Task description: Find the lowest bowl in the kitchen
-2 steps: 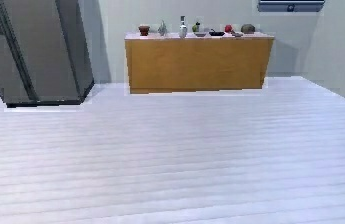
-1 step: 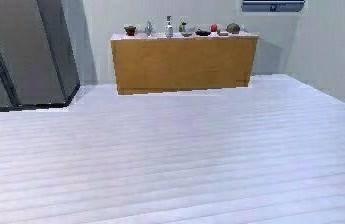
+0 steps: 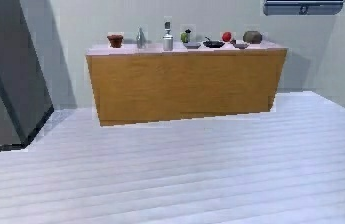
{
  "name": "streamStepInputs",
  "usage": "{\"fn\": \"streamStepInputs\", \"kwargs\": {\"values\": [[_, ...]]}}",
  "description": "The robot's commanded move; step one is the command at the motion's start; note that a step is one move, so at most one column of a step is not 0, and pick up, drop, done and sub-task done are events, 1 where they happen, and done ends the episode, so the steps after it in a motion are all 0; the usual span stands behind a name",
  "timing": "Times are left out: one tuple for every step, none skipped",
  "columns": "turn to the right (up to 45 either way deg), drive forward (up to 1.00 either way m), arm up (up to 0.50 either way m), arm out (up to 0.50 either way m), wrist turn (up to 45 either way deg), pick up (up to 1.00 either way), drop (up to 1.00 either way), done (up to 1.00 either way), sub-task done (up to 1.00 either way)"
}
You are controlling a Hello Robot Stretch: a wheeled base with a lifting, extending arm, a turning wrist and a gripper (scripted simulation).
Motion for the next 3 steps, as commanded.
{"fn": "streamStepInputs", "kwargs": {"values": [[0.0, 1.00, 0.00, 0.00, 0.0, 0.00, 0.00, 0.00, 0.00], [0.0, 0.60, 0.00, 0.00, 0.0, 0.00, 0.00, 0.00, 0.00], [-45.0, 0.00, 0.00, 0.00, 0.0, 0.00, 0.00, 0.00, 0.00]]}}
